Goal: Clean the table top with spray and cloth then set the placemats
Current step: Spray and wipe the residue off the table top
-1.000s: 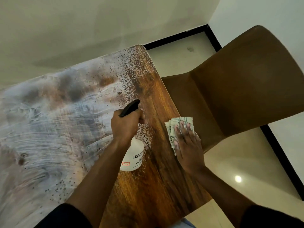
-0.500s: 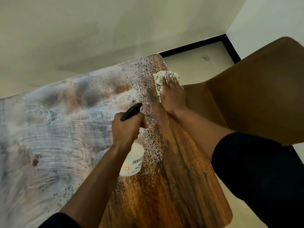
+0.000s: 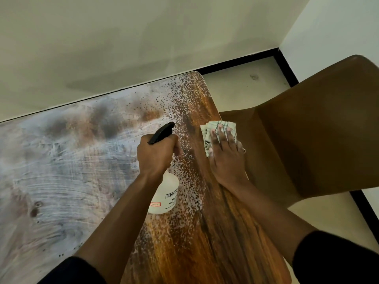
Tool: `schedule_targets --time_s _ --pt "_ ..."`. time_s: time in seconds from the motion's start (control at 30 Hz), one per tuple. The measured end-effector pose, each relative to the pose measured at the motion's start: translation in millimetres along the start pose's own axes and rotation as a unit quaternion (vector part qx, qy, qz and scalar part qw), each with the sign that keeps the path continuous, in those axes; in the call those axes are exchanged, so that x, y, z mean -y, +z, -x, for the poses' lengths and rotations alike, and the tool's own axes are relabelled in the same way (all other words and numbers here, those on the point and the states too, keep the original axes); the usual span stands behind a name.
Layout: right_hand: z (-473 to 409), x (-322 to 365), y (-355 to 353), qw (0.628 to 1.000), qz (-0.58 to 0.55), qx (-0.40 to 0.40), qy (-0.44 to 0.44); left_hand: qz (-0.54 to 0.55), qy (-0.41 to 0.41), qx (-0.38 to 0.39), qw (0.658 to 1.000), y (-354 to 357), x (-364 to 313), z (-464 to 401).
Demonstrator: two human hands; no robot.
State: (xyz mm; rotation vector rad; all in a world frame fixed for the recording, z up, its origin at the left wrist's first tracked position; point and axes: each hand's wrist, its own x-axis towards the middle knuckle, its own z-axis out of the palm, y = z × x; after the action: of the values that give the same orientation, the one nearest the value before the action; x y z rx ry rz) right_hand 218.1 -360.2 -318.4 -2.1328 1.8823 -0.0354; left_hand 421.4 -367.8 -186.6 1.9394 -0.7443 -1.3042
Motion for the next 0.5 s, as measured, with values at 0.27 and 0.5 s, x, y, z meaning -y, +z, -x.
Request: schedule_targets --time_s 0.27,0.5 --pt "-153 26 -27 0.999 0.004 0.022 -0.033 0.004 0.028 0.002 1.000 -1 -6 -14" --pt "-156 21 -29 0.998 0.003 0.021 -0.057 0.014 0.034 0.000 0.999 1 -11 -25"
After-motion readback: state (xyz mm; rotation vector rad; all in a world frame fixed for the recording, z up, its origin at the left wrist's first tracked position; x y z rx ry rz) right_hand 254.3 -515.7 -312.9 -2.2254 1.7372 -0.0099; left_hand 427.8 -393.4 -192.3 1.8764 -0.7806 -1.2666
